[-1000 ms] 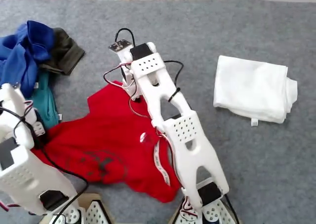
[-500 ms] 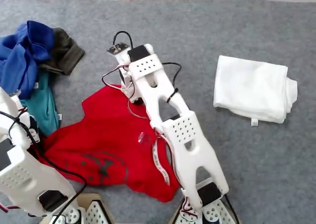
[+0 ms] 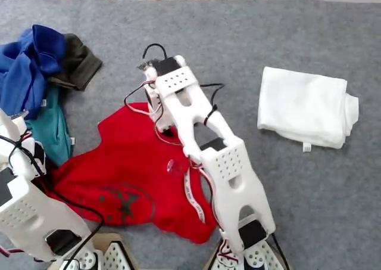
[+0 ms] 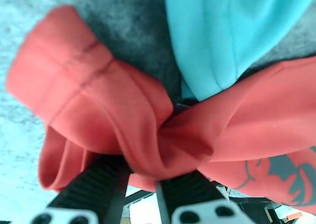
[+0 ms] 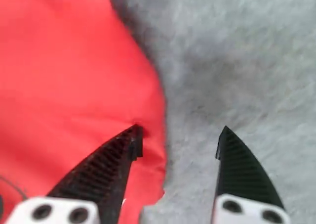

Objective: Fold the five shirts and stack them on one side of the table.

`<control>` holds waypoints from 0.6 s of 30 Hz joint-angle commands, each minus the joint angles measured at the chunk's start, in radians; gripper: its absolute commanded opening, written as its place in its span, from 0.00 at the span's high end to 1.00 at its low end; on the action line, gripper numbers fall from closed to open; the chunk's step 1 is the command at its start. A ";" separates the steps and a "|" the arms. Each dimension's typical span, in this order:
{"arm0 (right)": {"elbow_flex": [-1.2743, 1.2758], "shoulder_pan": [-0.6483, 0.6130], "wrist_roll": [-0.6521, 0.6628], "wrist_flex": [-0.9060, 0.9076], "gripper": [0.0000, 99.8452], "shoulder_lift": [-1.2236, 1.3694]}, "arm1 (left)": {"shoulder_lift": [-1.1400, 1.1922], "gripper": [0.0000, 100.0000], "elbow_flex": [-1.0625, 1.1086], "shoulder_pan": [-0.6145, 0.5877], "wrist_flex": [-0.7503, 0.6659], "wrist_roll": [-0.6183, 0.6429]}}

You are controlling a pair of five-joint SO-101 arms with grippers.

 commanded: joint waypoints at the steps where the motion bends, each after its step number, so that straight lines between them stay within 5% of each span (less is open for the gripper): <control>1: 0.054 -0.051 -0.008 0.008 0.77 -0.105 | -0.034 0.97 -0.007 -0.010 0.015 -0.009; 11: 0.143 -0.117 -0.006 -0.038 0.98 -0.067 | -0.034 0.97 -0.007 -0.012 0.015 -0.009; 18: 0.179 -0.044 -0.006 0.008 0.99 -0.114 | -0.035 0.97 -0.012 -0.004 0.051 -0.041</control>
